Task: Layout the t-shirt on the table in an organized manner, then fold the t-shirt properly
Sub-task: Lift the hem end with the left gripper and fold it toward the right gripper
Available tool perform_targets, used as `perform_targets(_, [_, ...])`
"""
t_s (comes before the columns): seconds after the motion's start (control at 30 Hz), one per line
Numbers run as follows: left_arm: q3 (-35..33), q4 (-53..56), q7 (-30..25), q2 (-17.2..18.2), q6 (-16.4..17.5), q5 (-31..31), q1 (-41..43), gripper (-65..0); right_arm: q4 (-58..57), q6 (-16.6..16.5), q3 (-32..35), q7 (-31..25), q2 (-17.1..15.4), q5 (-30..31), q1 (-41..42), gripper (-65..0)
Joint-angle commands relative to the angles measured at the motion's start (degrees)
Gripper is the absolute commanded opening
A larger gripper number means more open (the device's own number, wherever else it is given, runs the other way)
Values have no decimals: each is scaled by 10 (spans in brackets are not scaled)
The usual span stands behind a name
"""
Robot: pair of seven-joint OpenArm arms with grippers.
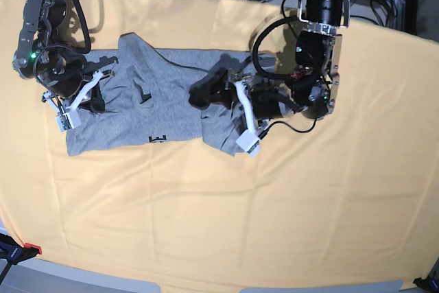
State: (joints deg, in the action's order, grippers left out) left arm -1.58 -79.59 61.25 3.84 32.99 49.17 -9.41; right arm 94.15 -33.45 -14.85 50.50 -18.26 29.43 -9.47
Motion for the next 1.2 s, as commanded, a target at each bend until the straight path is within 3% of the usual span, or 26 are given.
perform_targets(0.0, [-15, -5, 10, -3, -8, 5, -8, -157, 1, -2, 0, 22, -5, -7, 0, -650])
perform_targets(0.03, [-31, -5, 21, -2, -4, 31, -9, -157, 1, -2, 0, 22, -5, -8, 2, -650])
perform_targets(0.13, [-70, -6, 57, -2, 59, 114, -15, -157, 1, -2, 0, 22, -5, -7, 5, -650])
perform_targets(0.27, [-88, -6, 104, -2, 65, 188, -18, -157, 1, -1, 0, 23, -5, -7, 6, -650])
perform_targets(0.43, [-83, -6, 109, -2, 70, 156, -19, -157, 1, 5, 0, 24, -5, -8, 6, -650])
perform_targets(0.6, [-33, -6, 107, -2, 70, 108, -20, -157, 1, 5, 0, 28, -5, -7, 6, -650])
perform_targets(0.8, [49, -7, 93, -2, 60, 159, -26, -163, 1, 5, 0, 31, -5, -8, 6, -650])
perform_targets(0.87, [68, -7, 96, -2, 63, 189, -29, -276, 1, 5, 0, 31, -5, -8, 6, -650])
perform_targets(0.97, [79, -7, 118, -2, 68, 203, -30, -632, 1, 5, 0, 31, -5, -7, 6, -650])
perform_targets(1.17, [79, -7, 169, -2, 70, 233, -30, -650, 1, 5, 0, 31, -5, -7, 6, -650])
